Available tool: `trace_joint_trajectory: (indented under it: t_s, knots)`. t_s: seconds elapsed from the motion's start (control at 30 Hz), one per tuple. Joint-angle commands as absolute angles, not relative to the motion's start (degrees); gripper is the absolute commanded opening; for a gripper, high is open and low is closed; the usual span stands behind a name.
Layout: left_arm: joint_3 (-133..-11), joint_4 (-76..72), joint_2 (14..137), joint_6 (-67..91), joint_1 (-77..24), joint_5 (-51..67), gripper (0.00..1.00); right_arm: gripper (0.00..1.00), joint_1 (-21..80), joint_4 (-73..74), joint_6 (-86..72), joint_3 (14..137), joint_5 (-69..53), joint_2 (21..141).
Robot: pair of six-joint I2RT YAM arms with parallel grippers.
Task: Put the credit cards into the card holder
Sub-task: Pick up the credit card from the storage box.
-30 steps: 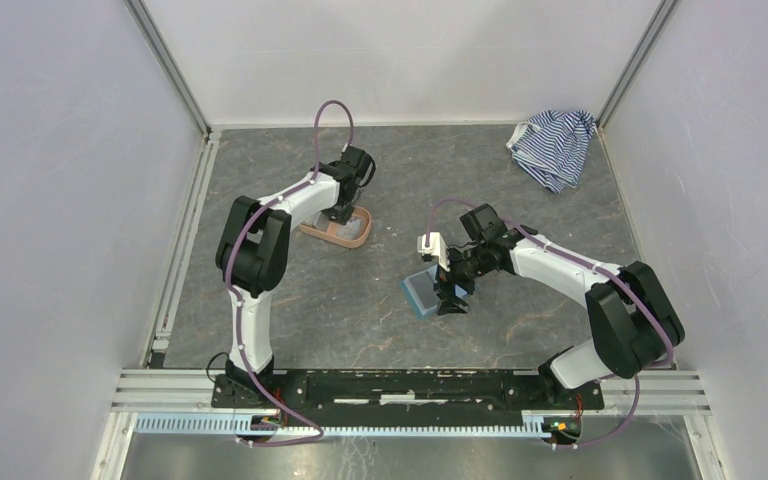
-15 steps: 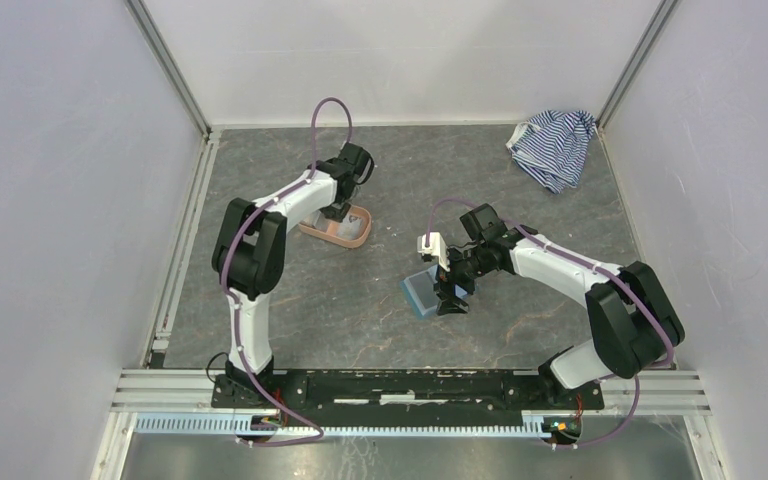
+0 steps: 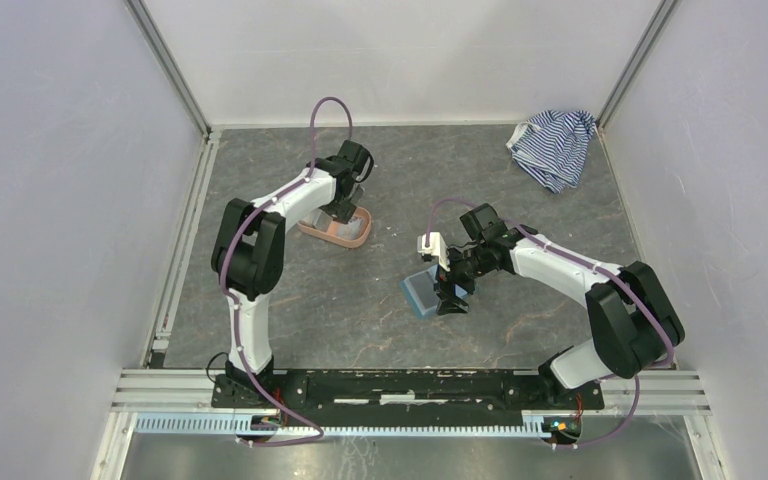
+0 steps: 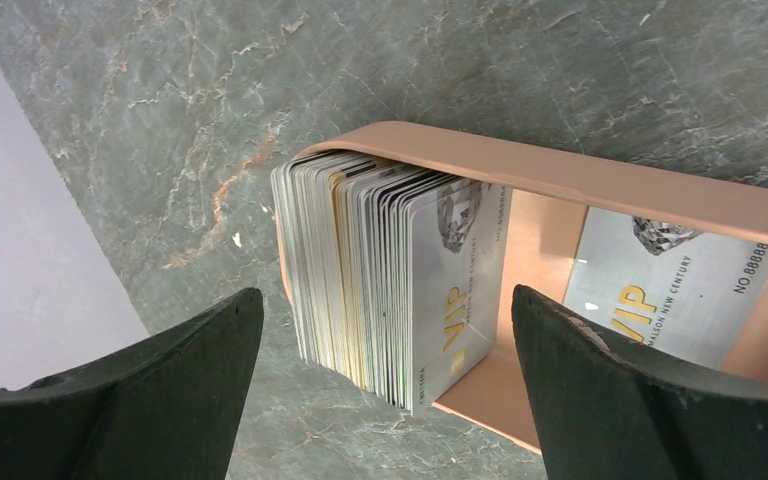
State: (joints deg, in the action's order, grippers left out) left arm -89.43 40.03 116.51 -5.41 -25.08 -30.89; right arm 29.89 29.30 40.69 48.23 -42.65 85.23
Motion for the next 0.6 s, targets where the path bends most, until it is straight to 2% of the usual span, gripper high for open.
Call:
trace_joint_trajectory:
  t_s: [0.0, 0.57]
  knots:
    - [-91.6, 40.2, 114.3, -7.0, -23.9, -28.5, 1.0, 0.98, 29.8, 29.5, 41.9, 50.3, -44.3, 85.2]
    - [-95.0, 43.4, 118.2, -8.1, -17.2, -17.8, 1.0, 0.98, 29.7, 29.7, 42.1, 50.3, -44.5, 85.3]
